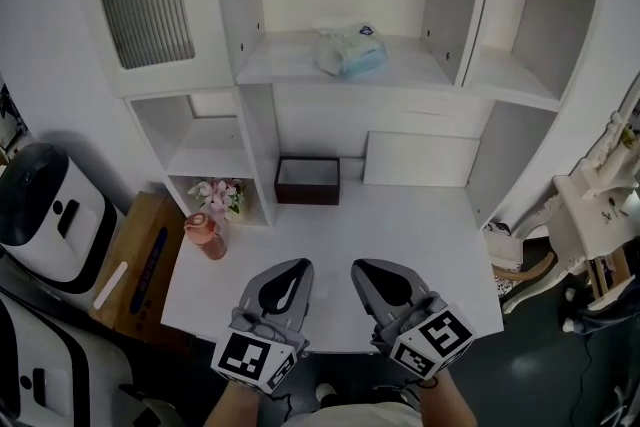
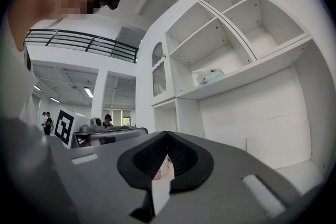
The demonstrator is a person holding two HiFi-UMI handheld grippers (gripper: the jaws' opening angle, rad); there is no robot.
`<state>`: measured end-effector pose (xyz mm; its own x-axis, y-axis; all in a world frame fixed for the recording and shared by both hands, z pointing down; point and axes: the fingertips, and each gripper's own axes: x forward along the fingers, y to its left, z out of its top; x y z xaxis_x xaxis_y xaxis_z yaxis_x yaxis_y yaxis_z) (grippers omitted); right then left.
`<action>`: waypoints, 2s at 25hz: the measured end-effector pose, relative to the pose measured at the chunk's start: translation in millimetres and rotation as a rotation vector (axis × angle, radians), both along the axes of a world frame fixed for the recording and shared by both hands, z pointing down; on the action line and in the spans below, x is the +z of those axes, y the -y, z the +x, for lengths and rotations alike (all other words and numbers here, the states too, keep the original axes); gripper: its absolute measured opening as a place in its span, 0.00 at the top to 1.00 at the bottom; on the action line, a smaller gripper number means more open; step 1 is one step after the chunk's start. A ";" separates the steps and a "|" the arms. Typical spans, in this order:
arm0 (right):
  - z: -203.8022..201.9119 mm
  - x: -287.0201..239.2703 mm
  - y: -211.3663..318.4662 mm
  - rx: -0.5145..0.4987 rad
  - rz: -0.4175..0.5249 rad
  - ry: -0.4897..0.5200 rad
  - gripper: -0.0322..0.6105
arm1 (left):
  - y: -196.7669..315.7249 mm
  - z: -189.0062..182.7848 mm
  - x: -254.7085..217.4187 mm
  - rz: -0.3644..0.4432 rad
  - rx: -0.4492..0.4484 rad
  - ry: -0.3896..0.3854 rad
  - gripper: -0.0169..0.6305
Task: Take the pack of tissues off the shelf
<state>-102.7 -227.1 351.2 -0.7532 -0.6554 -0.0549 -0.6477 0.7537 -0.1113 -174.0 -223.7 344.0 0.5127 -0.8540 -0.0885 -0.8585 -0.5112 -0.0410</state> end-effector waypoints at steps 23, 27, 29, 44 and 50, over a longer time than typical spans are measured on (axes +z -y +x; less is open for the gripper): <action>9.6 -47.2 79.7 0.082 0.076 -0.063 0.89 | 43.8 0.3 -4.7 0.010 0.049 -0.023 0.97; 7.5 -67.5 102.0 0.074 0.098 -0.066 0.87 | 55.3 -6.7 -6.4 0.012 0.031 -0.033 0.97; 6.2 -79.4 113.1 0.069 0.110 -0.058 0.86 | 61.3 -10.2 -8.1 0.014 0.021 -0.033 0.97; -6.5 -146.7 171.4 0.075 0.202 -0.047 0.81 | 85.9 -20.9 -13.5 0.007 -0.035 -0.032 0.97; -10.2 -165.7 192.3 0.073 0.228 -0.045 0.79 | 89.7 -28.2 -17.1 0.008 -0.069 -0.028 0.97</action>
